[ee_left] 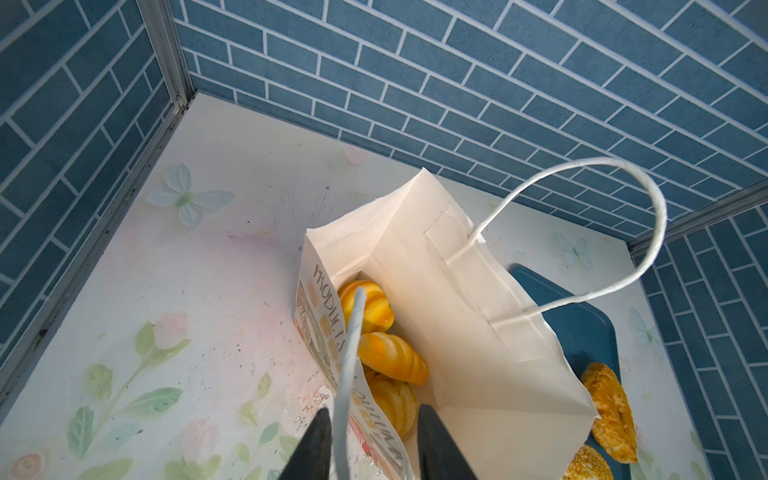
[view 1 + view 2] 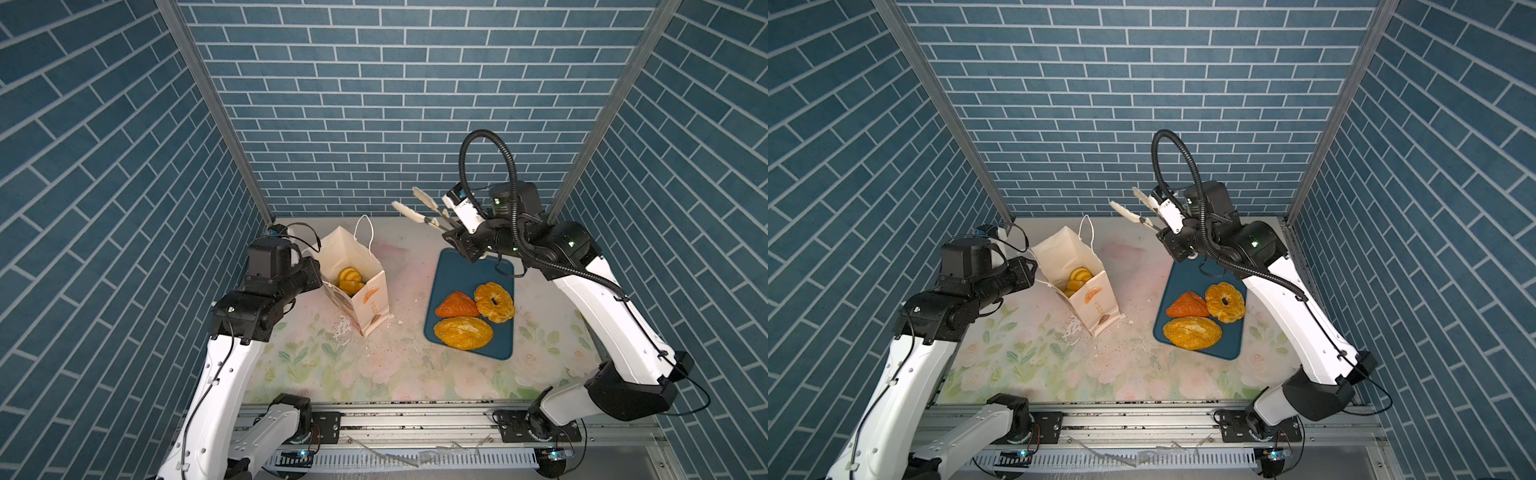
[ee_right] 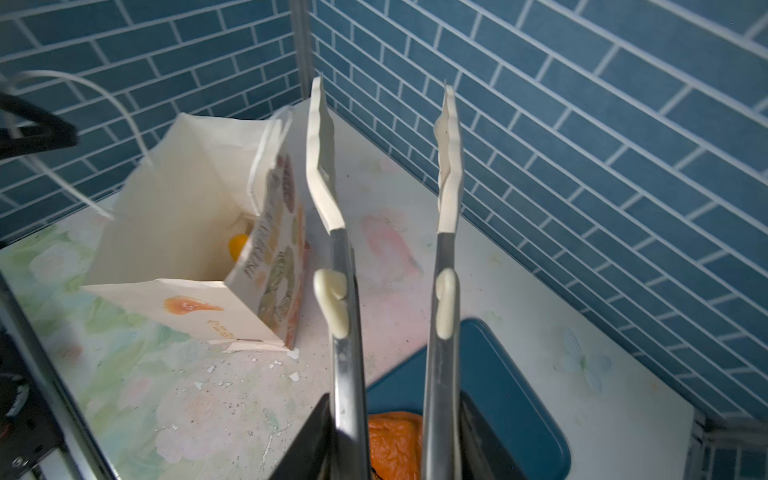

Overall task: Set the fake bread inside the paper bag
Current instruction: 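Withdraw the empty tongs with the right gripper back over the tray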

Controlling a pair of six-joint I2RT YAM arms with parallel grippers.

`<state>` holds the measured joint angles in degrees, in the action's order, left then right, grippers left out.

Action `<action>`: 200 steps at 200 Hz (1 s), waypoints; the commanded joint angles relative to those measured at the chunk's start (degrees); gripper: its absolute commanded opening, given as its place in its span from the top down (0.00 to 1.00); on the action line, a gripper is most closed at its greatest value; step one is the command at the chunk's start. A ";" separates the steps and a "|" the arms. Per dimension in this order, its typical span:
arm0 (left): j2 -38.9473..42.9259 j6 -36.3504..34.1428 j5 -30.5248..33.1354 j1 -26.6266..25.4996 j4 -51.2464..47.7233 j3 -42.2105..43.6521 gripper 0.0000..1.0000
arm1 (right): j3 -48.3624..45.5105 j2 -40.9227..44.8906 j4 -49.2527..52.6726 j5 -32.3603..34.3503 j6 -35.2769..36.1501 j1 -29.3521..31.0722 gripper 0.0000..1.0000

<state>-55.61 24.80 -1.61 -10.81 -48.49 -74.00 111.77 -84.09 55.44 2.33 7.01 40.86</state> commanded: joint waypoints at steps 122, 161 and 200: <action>-1.38 -1.05 -1.82 -0.31 2.08 -0.61 0.63 | -17.33 4.38 23.18 4.15 -19.37 -14.46 0.54; -1.71 -1.04 -1.82 -0.34 1.89 -0.87 0.63 | -20.48 4.46 26.43 2.77 -21.78 -14.78 0.53; -2.38 -1.05 -2.13 -0.35 2.24 -0.78 0.63 | -25.22 5.50 27.29 1.54 -23.46 -14.86 0.53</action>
<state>-57.39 24.62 -2.92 -10.81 -47.20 -74.00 88.47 -80.68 79.96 4.93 -12.86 26.20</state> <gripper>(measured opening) 0.373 0.470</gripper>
